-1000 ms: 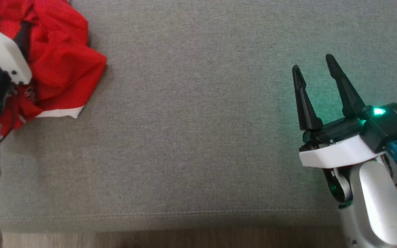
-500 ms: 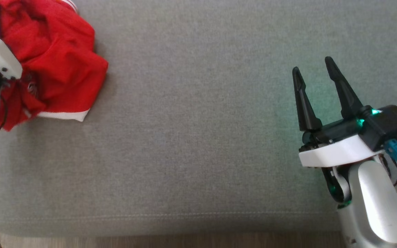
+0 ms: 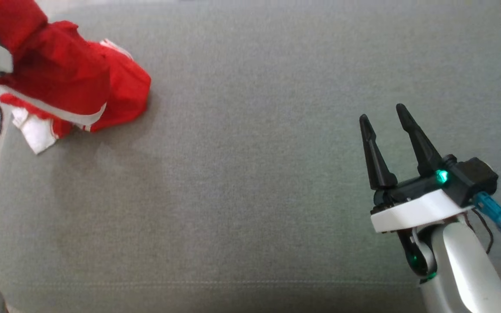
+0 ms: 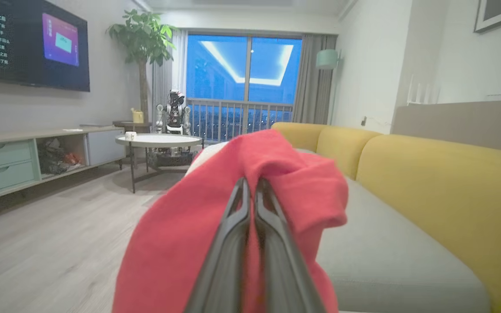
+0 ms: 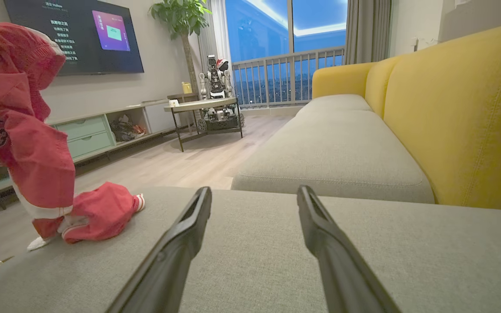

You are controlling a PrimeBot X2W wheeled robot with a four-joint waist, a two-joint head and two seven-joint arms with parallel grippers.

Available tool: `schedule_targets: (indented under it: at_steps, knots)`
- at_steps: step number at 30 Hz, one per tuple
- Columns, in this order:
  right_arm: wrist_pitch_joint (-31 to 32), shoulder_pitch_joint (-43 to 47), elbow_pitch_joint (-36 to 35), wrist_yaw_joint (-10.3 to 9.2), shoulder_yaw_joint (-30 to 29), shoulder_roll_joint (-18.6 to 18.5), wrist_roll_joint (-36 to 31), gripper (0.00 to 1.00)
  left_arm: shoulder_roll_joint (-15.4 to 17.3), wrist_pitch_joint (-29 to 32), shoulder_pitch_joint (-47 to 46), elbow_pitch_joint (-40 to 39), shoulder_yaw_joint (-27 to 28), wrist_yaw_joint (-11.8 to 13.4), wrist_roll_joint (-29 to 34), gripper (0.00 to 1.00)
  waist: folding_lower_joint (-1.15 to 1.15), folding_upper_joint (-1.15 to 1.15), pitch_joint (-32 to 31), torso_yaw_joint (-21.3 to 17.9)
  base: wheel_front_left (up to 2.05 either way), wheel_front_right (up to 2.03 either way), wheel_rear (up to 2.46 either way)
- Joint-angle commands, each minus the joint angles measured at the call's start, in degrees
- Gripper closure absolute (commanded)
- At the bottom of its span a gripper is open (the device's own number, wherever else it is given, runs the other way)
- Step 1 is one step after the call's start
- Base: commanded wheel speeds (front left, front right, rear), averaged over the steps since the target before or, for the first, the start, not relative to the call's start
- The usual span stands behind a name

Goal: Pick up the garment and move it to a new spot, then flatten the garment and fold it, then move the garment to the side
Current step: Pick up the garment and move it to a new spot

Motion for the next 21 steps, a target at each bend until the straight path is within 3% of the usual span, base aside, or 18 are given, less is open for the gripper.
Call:
schedule_targets:
  at_steps: [1, 7, 13, 21]
  knots:
    - [-0.52, -0.54, -1.88, -0.01, 1.26, 0.13, 0.76, 0.0, 1.61, 1.16, 0.13, -6.23, 0.71, 0.49, -0.08, 1.0, 0.01, 0.0, -2.05, -1.13, 0.0, 0.0, 0.0]
    - [-0.53, -0.42, -2.46, -0.01, 0.63, 0.13, 1.83, 0.0, -2.04, 6.29, 5.49, -19.0, -3.89, 1.36, 0.03, 1.0, 0.01, 0.0, -3.27, -4.63, 0.0, 0.0, 0.0]
    - [-0.53, -1.4, -3.85, -0.01, 0.47, 0.13, 1.83, 0.0, -6.47, 9.94, 7.75, -26.58, -7.98, 2.6, -0.58, 1.0, 0.01, 0.0, -1.85, -9.22, 0.0, 0.0, 0.0]
    - [-0.53, -3.65, -8.21, -0.01, 0.0, 0.13, 4.1, 0.0, -13.33, 10.1, 5.17, -26.86, -13.31, 4.54, 0.49, 1.0, 0.01, 0.0, 2.86, -18.62, 0.0, 0.0, 0.0]
